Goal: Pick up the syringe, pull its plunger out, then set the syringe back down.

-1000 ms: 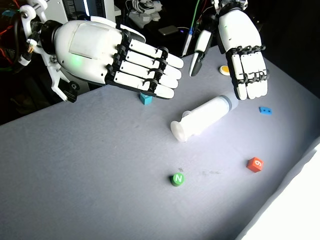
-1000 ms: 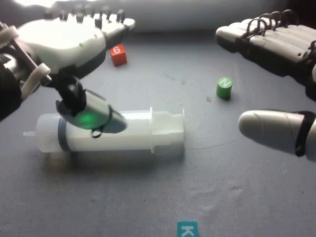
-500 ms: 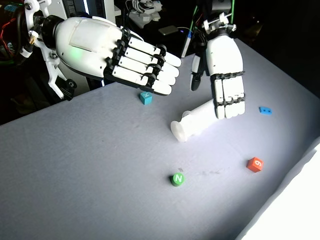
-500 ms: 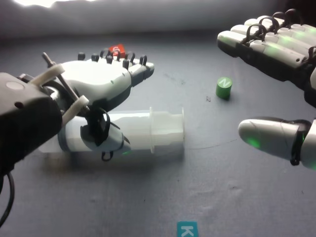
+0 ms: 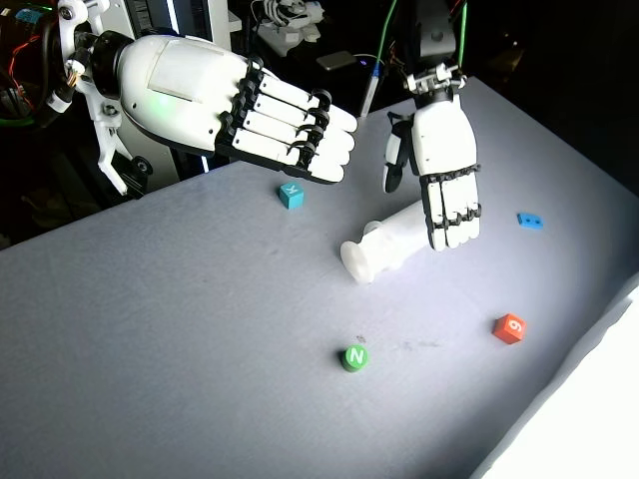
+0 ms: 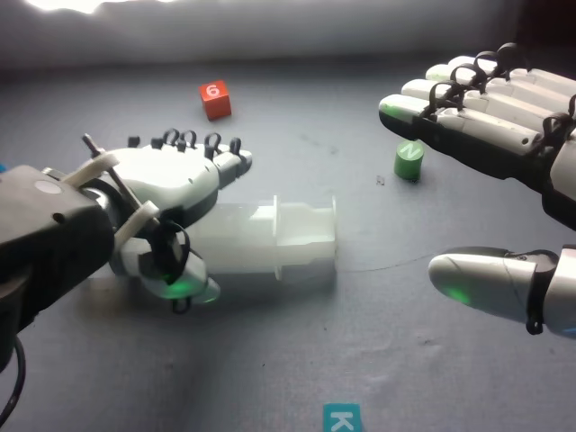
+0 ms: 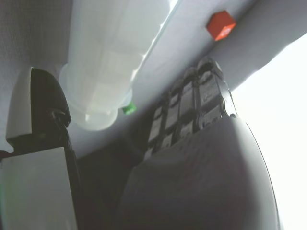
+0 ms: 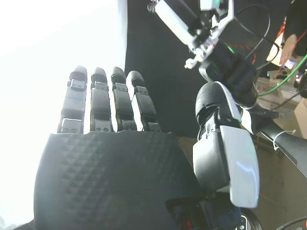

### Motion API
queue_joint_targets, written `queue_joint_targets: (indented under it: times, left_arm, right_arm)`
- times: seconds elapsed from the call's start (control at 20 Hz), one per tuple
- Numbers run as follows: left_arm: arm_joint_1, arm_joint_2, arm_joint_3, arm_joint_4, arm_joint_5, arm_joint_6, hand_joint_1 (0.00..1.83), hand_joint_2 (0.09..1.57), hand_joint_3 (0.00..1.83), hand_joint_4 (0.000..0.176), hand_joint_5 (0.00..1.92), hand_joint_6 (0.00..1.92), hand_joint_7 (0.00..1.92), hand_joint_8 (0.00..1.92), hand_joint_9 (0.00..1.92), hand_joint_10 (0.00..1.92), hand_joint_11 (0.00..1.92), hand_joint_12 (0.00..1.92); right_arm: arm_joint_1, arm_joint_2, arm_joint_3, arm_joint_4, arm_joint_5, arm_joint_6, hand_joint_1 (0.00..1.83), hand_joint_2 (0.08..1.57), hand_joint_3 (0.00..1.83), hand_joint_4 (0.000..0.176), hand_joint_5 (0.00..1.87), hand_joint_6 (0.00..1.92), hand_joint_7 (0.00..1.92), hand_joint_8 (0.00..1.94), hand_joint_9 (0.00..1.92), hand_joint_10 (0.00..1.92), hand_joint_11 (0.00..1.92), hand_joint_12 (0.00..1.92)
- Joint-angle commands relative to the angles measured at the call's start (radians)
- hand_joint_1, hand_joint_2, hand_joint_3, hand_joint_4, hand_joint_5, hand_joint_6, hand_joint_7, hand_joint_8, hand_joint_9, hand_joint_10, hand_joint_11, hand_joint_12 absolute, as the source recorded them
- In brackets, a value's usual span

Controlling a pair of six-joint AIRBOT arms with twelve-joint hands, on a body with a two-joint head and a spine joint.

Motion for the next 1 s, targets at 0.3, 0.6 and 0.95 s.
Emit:
queue_joint_targets:
  times: [0.3, 0.6, 0.95]
  left_arm:
    - [0.033, -0.05, 0.042, 0.052, -0.05, 0.0, 1.14, 1.01, 0.01, 0.0, 0.0, 0.0, 0.0, 0.0, 0.0, 0.0, 0.0, 0.0]
    - [0.06, -0.084, 0.077, 0.052, -0.078, -0.016, 1.0, 1.11, 0.0, 0.0, 0.07, 0.02, 0.08, 0.02, 0.07, 0.01, 0.0, 0.31]
    - [0.096, -0.108, 0.094, 0.058, -0.105, -0.065, 0.85, 1.25, 0.01, 0.0, 0.18, 0.01, 0.24, 0.01, 0.22, 0.02, 0.0, 0.72]
  right_arm:
    - [0.024, -0.006, 0.003, -0.022, 0.093, 0.008, 0.07, 1.28, 0.0, 0.0, 0.08, 0.0, 0.05, 0.0, 0.01, 0.0, 0.0, 0.0]
    - [0.066, -0.048, 0.075, -0.056, 0.092, 0.077, 0.06, 1.28, 0.0, 0.0, 0.07, 0.0, 0.04, 0.0, 0.0, 0.0, 0.0, 0.0]
    - [0.129, -0.105, 0.132, -0.045, 0.091, 0.14, 0.18, 1.26, 0.0, 0.0, 0.1, 0.01, 0.08, 0.01, 0.03, 0.01, 0.0, 0.0]
